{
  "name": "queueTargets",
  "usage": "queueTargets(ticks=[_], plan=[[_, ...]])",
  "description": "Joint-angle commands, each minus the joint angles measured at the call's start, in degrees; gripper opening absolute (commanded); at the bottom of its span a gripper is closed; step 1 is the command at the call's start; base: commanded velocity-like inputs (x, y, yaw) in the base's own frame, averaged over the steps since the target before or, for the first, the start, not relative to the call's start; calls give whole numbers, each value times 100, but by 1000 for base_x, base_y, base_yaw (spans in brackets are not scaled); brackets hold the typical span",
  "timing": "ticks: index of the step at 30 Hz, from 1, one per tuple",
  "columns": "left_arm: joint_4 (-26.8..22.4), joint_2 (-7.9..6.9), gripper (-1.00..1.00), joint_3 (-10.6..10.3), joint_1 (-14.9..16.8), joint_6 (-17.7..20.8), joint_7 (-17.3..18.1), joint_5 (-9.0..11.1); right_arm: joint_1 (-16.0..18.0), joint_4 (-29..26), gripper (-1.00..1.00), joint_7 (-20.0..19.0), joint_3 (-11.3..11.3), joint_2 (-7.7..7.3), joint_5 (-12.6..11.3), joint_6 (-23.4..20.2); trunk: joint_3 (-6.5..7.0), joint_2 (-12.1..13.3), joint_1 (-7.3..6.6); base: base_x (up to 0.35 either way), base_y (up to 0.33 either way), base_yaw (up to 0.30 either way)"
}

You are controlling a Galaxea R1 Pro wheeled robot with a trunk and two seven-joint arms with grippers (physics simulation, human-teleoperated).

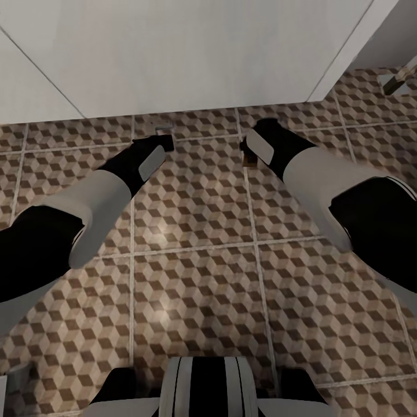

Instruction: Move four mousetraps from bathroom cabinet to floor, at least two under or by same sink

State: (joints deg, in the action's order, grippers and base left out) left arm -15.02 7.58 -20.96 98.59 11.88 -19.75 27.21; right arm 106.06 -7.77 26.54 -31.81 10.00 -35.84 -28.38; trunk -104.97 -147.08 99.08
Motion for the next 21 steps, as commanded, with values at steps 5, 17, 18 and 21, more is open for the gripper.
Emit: queueTargets(ticks=[5,17,18,21], plan=[[-17,-6,-100,-49,2,15,-37,21,3,-5,-100,42,-44,0,45,-1,-3,-1,1,111,1,0],[-18,-2,-100,-49,0,-68,-37,21,-1,30,-100,36,-53,0,76,15,-3,-1,1,-31,0,0],[-18,-2,-100,-49,-1,-69,-37,21,-1,33,-100,36,-53,0,76,15,-3,-1,1,-5,0,0],[-18,-2,-100,-49,1,-70,-37,21,-4,35,-100,35,-53,0,77,16,-3,-1,1,-3,0,0]])
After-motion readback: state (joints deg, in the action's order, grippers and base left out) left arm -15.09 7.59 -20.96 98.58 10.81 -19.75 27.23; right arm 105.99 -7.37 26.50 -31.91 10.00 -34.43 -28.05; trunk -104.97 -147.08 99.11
